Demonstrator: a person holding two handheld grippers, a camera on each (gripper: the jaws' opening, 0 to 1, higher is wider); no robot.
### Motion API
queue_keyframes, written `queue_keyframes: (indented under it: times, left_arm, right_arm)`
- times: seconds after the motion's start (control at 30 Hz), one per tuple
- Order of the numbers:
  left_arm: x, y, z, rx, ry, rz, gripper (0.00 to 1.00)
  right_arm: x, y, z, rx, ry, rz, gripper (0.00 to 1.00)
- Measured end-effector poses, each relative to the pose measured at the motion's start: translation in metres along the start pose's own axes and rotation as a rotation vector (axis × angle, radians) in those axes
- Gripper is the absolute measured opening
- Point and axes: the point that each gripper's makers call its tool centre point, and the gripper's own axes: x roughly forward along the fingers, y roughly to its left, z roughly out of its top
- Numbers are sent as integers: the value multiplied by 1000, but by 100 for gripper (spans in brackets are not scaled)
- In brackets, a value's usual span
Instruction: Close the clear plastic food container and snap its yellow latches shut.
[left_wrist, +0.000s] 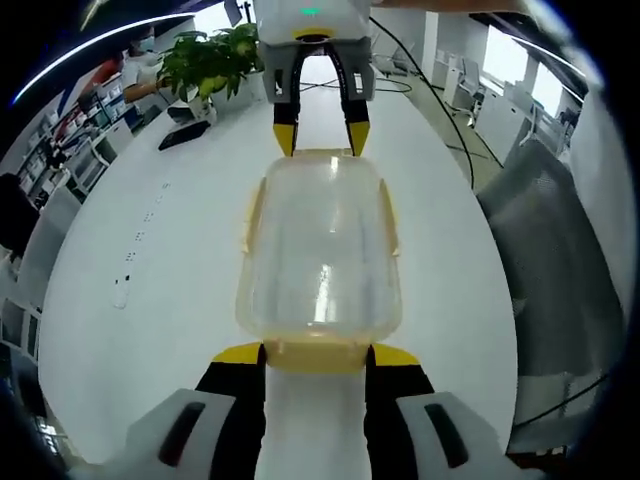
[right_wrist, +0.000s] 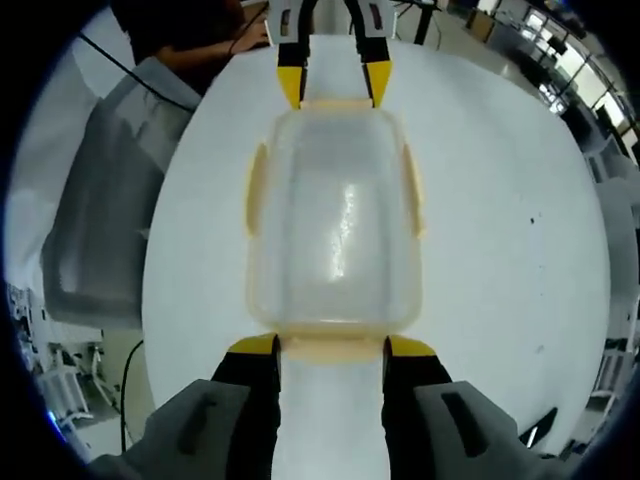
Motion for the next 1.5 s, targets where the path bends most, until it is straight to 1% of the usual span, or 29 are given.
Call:
queue_keyframes:
  times: [0.27, 0.57, 1.0, 1.07, 1.5]
  left_arm:
    - [9, -1, 1, 4, -4, -5, 32]
    - [15, 0, -2, -8, 2, -12, 32]
    - [19, -2, 1, -1, -7, -16, 32]
    - [20, -2, 0, 5, -1, -15, 32]
    - [20, -1, -1, -4, -11, -9, 32]
  right_arm:
    - [5, 0, -7, 1, 16, 1, 36]
    - [9, -2, -8, 1, 19, 7, 36]
    - [14, 1, -15, 7, 28, 22, 36]
    - [14, 0, -14, 10, 23, 19, 36]
    - [15, -2, -14, -1, 28, 13, 36]
